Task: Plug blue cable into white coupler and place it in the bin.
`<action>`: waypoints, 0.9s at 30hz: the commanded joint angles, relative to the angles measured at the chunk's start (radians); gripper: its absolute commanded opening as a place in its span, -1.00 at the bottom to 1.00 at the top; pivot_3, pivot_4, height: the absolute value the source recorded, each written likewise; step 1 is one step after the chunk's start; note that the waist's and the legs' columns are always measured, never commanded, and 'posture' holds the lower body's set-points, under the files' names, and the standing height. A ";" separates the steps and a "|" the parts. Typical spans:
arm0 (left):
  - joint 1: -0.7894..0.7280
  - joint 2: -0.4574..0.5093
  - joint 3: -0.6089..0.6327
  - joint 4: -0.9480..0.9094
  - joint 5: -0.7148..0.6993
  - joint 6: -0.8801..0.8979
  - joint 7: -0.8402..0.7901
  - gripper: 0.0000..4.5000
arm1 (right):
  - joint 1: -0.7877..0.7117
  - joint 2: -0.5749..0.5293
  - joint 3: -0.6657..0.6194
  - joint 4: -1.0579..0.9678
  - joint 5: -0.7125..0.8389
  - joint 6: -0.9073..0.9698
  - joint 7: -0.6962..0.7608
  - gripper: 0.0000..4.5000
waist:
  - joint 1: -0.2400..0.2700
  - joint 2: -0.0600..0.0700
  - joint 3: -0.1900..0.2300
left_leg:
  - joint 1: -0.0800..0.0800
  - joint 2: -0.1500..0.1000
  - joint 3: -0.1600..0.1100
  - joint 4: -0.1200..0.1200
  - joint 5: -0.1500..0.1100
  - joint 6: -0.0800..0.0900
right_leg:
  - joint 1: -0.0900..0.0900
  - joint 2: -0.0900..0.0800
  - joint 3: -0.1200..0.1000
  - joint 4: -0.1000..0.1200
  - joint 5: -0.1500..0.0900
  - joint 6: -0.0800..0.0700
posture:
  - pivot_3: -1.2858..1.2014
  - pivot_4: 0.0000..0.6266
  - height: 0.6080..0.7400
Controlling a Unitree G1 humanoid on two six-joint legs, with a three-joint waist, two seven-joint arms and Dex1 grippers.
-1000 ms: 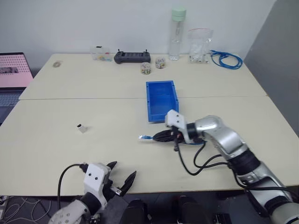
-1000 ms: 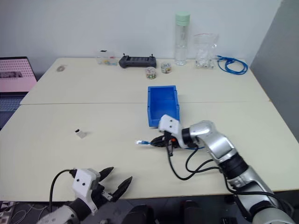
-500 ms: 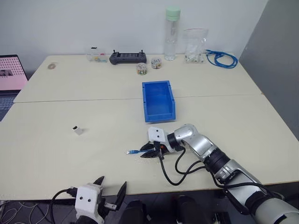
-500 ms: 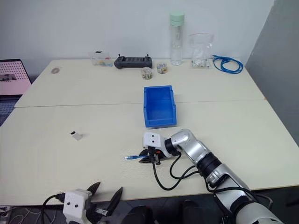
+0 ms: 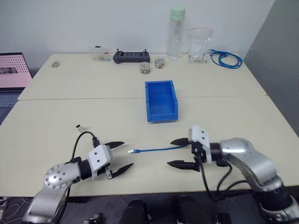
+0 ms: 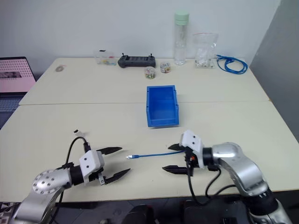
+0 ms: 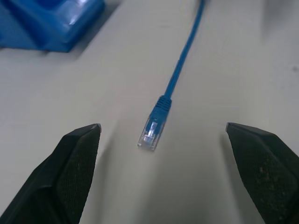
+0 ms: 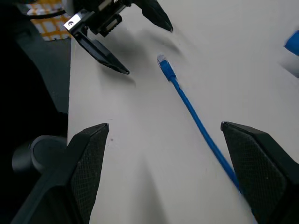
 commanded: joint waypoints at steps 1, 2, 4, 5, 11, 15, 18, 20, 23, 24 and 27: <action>-0.187 -0.001 -0.089 0.290 0.042 -0.146 -0.171 1.00 | 0.121 -0.046 -0.106 -0.136 0.062 -0.018 -0.028 0.81 | 0.006 -0.001 -0.001 | 0.001 0.001 0.001 0.000 0.000 0.000 | 0.000 0.000 0.000 0.000 0.000 0.000 | 0.03 -0.52 1.00; -0.231 -0.009 -0.107 0.352 0.052 -0.172 -0.194 1.00 | 0.144 -0.049 -0.122 -0.145 0.064 -0.019 -0.048 0.81 | 0.005 0.000 -0.001 | 0.001 -0.001 0.001 0.000 0.000 0.000 | 0.001 0.000 -0.001 0.001 0.000 0.001 | 0.03 -0.52 1.00; -0.302 -0.027 -0.140 0.456 0.064 -0.200 -0.238 1.00 | 0.169 -0.040 -0.145 -0.157 0.065 -0.016 -0.098 0.81 | 0.003 0.000 -0.003 | 0.002 0.000 0.003 0.000 0.000 0.000 | 0.001 0.000 0.001 0.000 0.001 0.003 | 0.03 -0.52 1.00; -0.325 -0.035 -0.153 0.492 0.068 -0.208 -0.255 1.00 | 0.176 -0.035 -0.152 -0.161 0.066 -0.015 -0.118 0.81 | 0.003 0.001 -0.004 | 0.003 0.000 0.004 0.001 0.000 0.000 | 0.001 0.000 0.002 0.000 0.002 0.003 | 0.03 -0.52 1.00; -0.381 -0.051 -0.192 0.586 0.070 -0.178 -0.333 0.81 | 0.223 -0.025 -0.164 -0.180 0.053 -0.032 -0.207 0.84 | 0.005 0.005 -0.013 | 0.003 -0.001 0.006 0.001 0.000 0.001 | 0.002 0.000 0.003 0.000 0.002 0.005 | 0.03 -0.52 1.00; -0.375 -0.018 -0.173 0.581 0.059 -0.149 -0.359 0.39 | 0.231 -0.029 -0.183 -0.195 0.087 -0.017 -0.236 0.84 | 0.004 0.004 -0.015 | 0.003 -0.001 0.006 0.001 0.000 0.001 | 0.002 0.000 0.004 0.000 0.002 0.005 | 0.03 -0.52 1.00; -0.363 0.000 -0.161 0.569 0.053 -0.122 -0.364 0.11 | 0.230 -0.037 -0.185 -0.193 0.099 -0.021 -0.247 0.84 | -0.006 0.005 -0.016 | 0.004 0.001 0.005 0.000 0.000 0.001 | 0.002 0.001 0.004 0.000 0.002 0.005 | 0.03 -0.52 1.00; -0.343 0.025 -0.161 0.566 0.059 -0.123 -0.371 -0.08 | 0.212 -0.046 -0.185 -0.177 0.102 -0.026 -0.246 0.84 | -0.013 0.005 -0.016 | 0.004 0.002 0.005 0.000 0.000 0.001 | 0.002 0.002 0.004 0.000 0.002 0.005 | 0.03 -0.52 1.00; -0.335 0.048 -0.162 0.589 0.070 -0.120 -0.364 -0.37 | 0.190 -0.057 -0.187 -0.161 0.110 -0.028 -0.244 0.84 | -0.020 0.005 -0.017 | 0.005 0.002 0.005 0.000 0.000 0.001 | 0.002 0.003 0.005 0.001 0.002 0.005 | 0.03 -0.52 1.00; -0.338 0.051 -0.162 0.602 0.073 -0.116 -0.358 -0.47 | 0.184 -0.059 -0.188 -0.160 0.113 -0.026 -0.243 0.84 | -0.020 0.006 -0.018 | 0.005 0.003 0.005 0.000 0.000 0.001 | 0.002 0.003 0.005 0.001 0.002 0.005 | 0.03 -0.52 1.00; -0.333 0.069 -0.169 0.628 0.087 -0.136 -0.357 -0.74 | 0.165 -0.067 -0.186 -0.144 0.126 -0.025 -0.237 0.84 | -0.020 0.007 -0.020 | 0.006 0.003 0.005 -0.001 0.000 0.001 | 0.002 0.004 0.005 0.001 0.002 0.004 | 0.03 -0.52 1.00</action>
